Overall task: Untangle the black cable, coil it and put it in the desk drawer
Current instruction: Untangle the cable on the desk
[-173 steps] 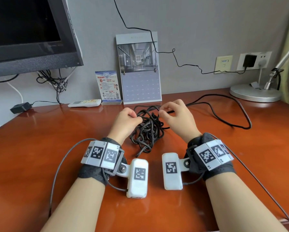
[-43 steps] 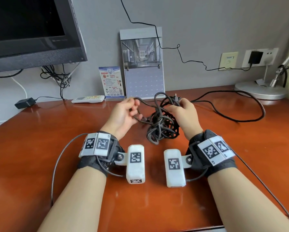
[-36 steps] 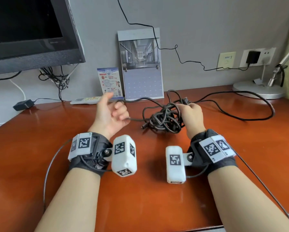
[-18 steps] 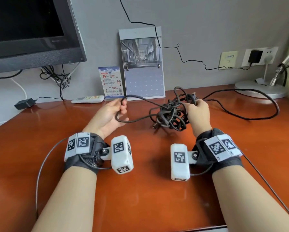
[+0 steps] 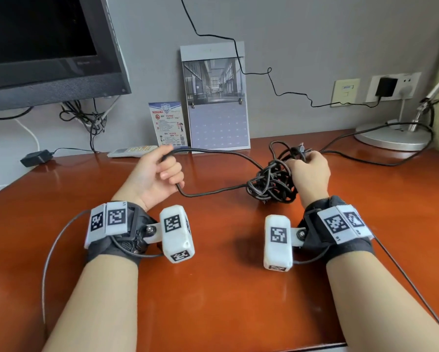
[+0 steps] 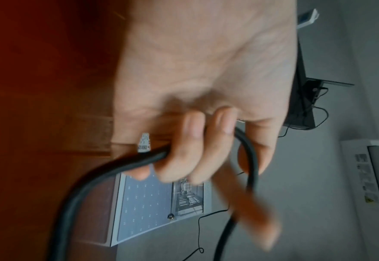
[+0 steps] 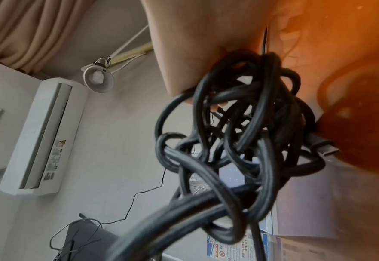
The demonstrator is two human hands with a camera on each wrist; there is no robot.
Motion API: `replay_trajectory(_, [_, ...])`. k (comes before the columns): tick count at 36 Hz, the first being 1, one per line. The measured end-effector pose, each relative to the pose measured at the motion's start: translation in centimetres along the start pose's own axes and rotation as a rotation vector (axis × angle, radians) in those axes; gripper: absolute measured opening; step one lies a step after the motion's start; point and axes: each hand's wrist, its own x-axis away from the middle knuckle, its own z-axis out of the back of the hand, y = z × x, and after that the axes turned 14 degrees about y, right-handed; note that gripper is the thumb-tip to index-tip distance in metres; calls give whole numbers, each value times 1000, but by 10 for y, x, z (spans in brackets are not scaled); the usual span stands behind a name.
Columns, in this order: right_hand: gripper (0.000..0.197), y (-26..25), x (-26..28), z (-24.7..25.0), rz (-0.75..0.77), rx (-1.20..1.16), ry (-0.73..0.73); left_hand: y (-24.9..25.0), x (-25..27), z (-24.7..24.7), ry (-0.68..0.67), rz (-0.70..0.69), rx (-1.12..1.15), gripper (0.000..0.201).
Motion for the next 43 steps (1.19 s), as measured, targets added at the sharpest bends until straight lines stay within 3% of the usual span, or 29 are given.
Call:
replay_trajectory(2, [11,-1,0,0,19,14,-17,0,2,0,-40,33,-78,56])
replay_trajectory(5, [10,-2,1,-1,47,35,-30,2,6,3,-223,60,-206,37])
replay_trajectory(8, [12,-1,0,0,39,31,-28,1,4,7,-348,22,-170,41])
replay_trajectory(10, [12,0,0,0,35,23,-30,0,3,7,-338,-57,-88,37])
replay_trajectory(14, [11,2,-2,0,17,0,17,-2,-4,6,-258,-172,201,26])
replay_trajectory(18, [7,4,-6,1,-52,-96,101,-1,-5,6,-147,-197,461,22])
replay_trajectory(21, [9,2,-6,0,-68,-159,145,-2,-5,1,5,-227,588,16])
replay_trajectory(24, [13,2,-7,2,-62,-221,168,-2,-8,7,156,-243,710,32])
replay_trajectory(27, [19,0,-5,2,21,-267,86,-1,-13,22,371,-119,690,27])
replay_trajectory(31, [14,-4,4,0,181,-307,-28,-2,-17,32,546,29,476,38])
replay_trajectory(34, [13,-5,6,-1,283,-251,-84,1,-17,26,672,-22,238,28])
replay_trajectory(37, [12,-4,9,-3,334,-189,-105,5,-18,4,790,-176,-112,17])
replay_trajectory(40, [11,-2,9,-5,345,-151,-99,9,-17,-22,875,-421,-621,48])
replay_trajectory(42, [17,-2,8,-5,345,-137,-88,13,-9,-43,782,-649,-936,48])
replay_trajectory(43, [21,-3,8,-5,349,-128,-79,14,-6,-54,647,-754,-1071,43])
